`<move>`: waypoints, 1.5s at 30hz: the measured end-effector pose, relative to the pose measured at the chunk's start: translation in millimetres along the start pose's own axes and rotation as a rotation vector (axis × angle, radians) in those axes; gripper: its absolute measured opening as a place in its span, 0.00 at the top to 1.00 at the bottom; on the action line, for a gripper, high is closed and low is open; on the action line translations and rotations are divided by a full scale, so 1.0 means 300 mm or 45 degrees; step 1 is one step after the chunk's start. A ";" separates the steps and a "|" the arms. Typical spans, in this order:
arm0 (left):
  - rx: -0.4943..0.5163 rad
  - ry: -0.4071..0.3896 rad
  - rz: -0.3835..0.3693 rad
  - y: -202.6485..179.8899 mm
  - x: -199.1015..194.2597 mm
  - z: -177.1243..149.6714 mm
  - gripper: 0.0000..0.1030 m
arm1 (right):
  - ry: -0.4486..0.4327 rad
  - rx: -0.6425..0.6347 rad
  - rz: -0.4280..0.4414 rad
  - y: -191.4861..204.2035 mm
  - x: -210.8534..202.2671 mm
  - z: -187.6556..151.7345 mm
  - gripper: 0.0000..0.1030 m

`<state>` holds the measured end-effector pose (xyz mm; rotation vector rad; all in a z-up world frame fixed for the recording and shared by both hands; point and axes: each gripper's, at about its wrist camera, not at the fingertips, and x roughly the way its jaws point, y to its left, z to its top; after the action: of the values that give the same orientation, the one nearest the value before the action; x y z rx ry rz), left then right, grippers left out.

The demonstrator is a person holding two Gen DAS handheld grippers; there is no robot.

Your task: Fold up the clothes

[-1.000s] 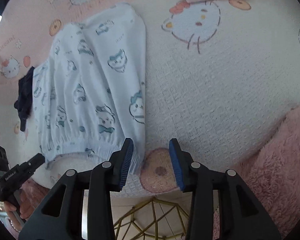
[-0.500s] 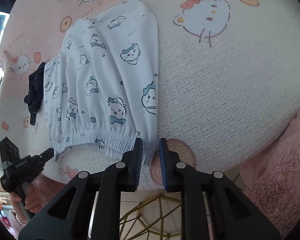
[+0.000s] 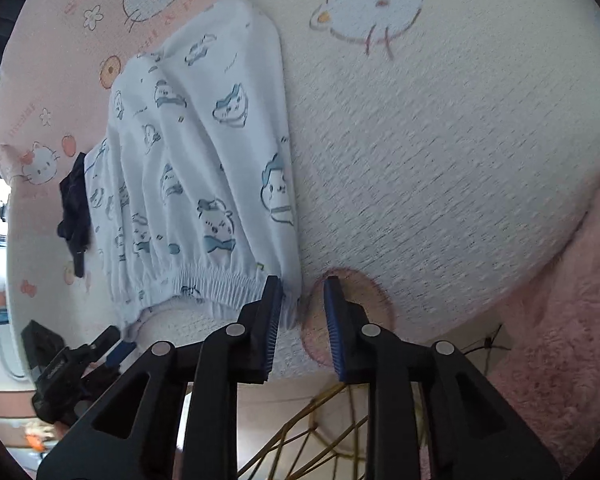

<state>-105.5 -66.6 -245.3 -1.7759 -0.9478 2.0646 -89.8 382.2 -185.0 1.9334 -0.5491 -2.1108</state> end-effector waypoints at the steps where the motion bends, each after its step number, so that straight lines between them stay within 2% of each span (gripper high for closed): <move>1: 0.021 -0.009 -0.018 -0.016 0.008 0.014 0.57 | -0.006 0.004 0.011 0.000 0.002 0.000 0.76; 3: 0.055 -0.032 -0.032 -0.039 0.019 0.032 0.60 | 0.016 -0.015 0.055 0.010 0.007 -0.006 0.76; 5: 0.076 -0.028 0.024 -0.054 0.049 0.038 0.66 | 0.039 -0.027 0.087 0.017 0.019 -0.016 0.76; 7: 0.099 -0.034 0.088 -0.060 0.062 0.036 0.85 | 0.044 -0.052 0.052 0.014 0.031 -0.023 0.79; 9: 0.120 -0.038 0.117 -0.061 0.049 0.033 0.89 | 0.044 -0.073 0.038 0.049 0.084 -0.021 0.81; 11: 0.133 -0.050 0.139 -0.067 0.019 0.025 0.90 | 0.026 -0.160 -0.017 0.086 0.089 -0.029 0.91; 13: 0.160 -0.074 0.149 -0.082 -0.030 0.010 0.90 | -0.001 -0.238 -0.054 0.125 0.087 -0.045 0.92; 17: 0.226 -0.088 0.186 -0.106 -0.104 -0.021 0.90 | -0.026 -0.286 -0.001 0.150 0.031 -0.078 0.93; 20: 0.231 -0.019 0.261 -0.078 -0.068 -0.041 0.90 | 0.009 -0.355 -0.129 0.165 0.044 -0.117 0.93; 22: 0.222 0.044 0.319 -0.051 -0.028 -0.052 0.85 | 0.060 -0.395 -0.249 0.195 0.115 -0.130 0.92; 23: 0.188 0.077 0.320 -0.030 -0.009 -0.047 0.82 | 0.092 -0.407 -0.300 0.202 0.152 -0.130 0.91; 25: 0.115 0.068 0.234 -0.008 -0.030 -0.015 0.74 | 0.094 -0.404 -0.316 0.208 0.164 -0.120 0.90; 28: 0.064 -0.028 0.179 0.016 -0.092 0.039 0.61 | 0.008 -0.393 -0.274 0.188 0.097 -0.115 0.87; 30: 0.055 -0.062 0.177 0.033 -0.106 0.058 0.61 | -0.047 -0.418 -0.254 0.203 0.083 -0.101 0.86; 32: 0.079 -0.043 0.228 0.030 -0.083 0.065 0.61 | -0.102 -0.443 -0.233 0.218 0.068 -0.086 0.81; 36: 0.232 0.001 0.430 -0.037 -0.039 0.034 0.71 | -0.038 -0.452 -0.389 0.206 0.096 -0.082 0.82; 37: 0.249 0.027 0.441 -0.042 -0.042 0.029 0.71 | -0.022 -0.454 -0.429 0.202 0.103 -0.081 0.82; 38: 0.233 0.059 0.414 -0.036 -0.052 0.030 0.71 | -0.005 -0.456 -0.468 0.199 0.110 -0.080 0.82; 40: 0.238 0.114 0.348 -0.036 -0.082 0.060 0.71 | 0.025 -0.420 -0.463 0.187 0.090 -0.073 0.82; 42: 0.280 0.143 0.301 -0.047 -0.120 0.108 0.71 | -0.015 -0.396 -0.370 0.197 0.040 -0.049 0.81; 45: 0.427 0.023 0.394 -0.113 -0.176 0.260 0.69 | -0.056 -0.454 -0.274 0.271 -0.008 0.064 0.78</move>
<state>-175.2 -95.4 -179.7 -1.8392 -0.3053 2.2202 -115.3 311.9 -147.7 1.8105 0.0349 -2.1982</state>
